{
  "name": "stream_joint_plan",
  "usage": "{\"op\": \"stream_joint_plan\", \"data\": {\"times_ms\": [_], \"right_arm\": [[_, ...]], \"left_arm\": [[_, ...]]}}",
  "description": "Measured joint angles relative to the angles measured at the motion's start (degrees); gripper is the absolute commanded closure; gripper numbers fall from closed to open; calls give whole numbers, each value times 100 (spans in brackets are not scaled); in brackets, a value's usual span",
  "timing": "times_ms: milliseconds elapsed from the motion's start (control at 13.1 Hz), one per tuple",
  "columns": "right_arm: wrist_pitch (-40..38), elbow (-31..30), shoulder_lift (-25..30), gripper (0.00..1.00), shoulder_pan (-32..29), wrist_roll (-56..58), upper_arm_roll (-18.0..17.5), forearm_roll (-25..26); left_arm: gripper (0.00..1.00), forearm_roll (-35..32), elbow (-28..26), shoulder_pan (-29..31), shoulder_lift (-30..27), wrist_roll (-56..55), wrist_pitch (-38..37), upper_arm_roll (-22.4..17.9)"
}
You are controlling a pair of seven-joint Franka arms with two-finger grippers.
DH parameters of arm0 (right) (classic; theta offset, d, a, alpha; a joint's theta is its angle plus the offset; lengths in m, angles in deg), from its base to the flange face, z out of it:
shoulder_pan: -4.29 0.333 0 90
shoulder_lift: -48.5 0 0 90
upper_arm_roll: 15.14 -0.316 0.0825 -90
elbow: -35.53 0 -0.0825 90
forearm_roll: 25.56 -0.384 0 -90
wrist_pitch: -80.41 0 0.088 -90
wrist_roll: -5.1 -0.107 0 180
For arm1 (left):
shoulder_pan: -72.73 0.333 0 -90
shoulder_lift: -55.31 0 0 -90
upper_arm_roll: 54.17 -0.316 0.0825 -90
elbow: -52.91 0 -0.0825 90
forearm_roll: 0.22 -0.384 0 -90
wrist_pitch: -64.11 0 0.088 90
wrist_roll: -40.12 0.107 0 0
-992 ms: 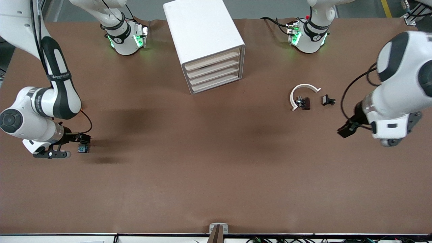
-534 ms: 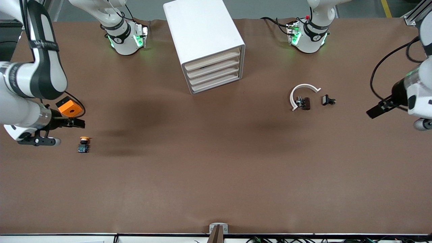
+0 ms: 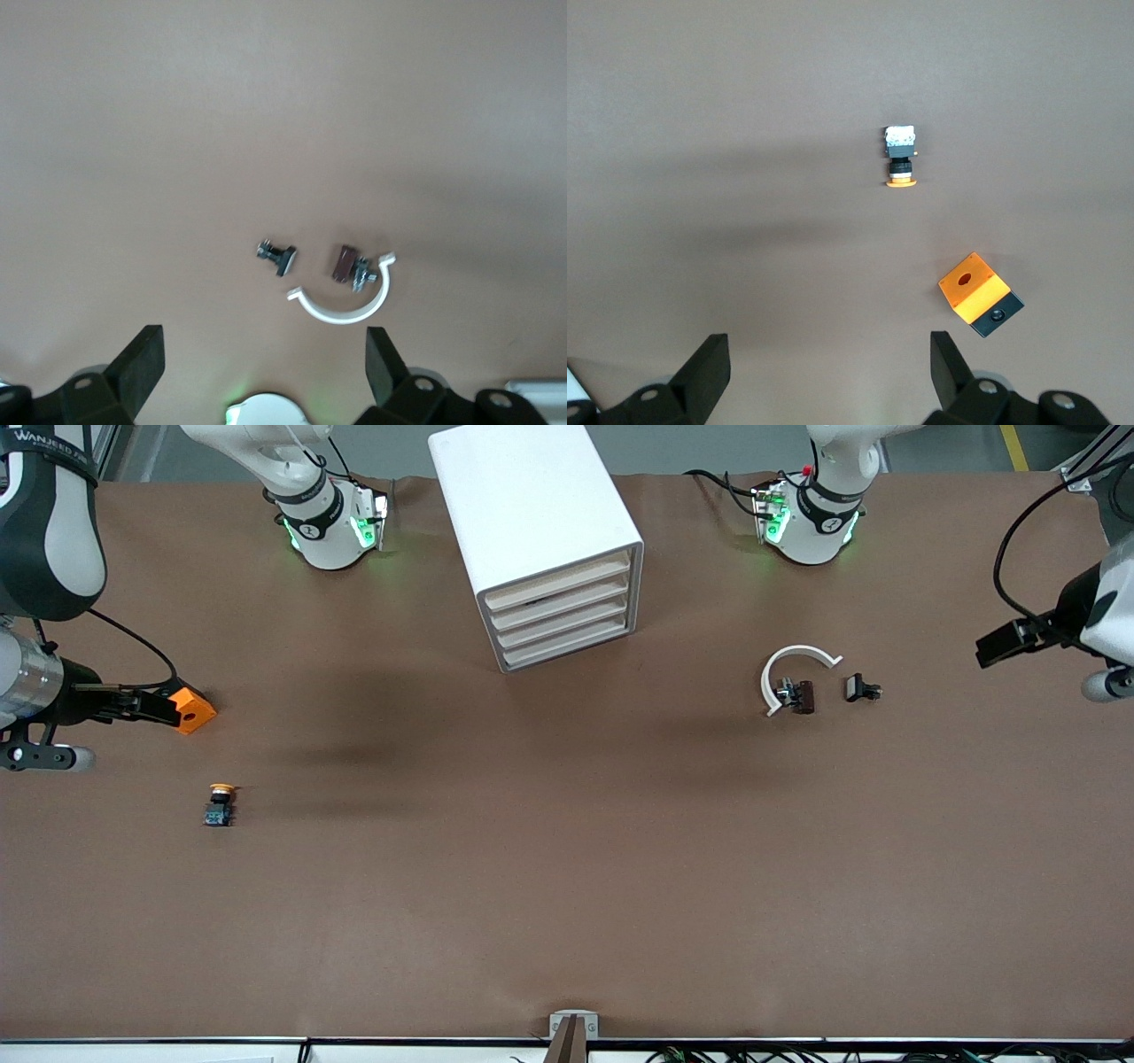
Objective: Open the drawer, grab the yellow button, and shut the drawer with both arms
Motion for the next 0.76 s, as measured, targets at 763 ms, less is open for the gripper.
{"op": "stream_joint_plan", "data": {"times_ms": [763], "right_arm": [[-1226, 1305, 58, 0, 9, 3, 10, -2]], "left_arm": [[0, 396, -1198, -887, -990, 428, 732, -608]]}}
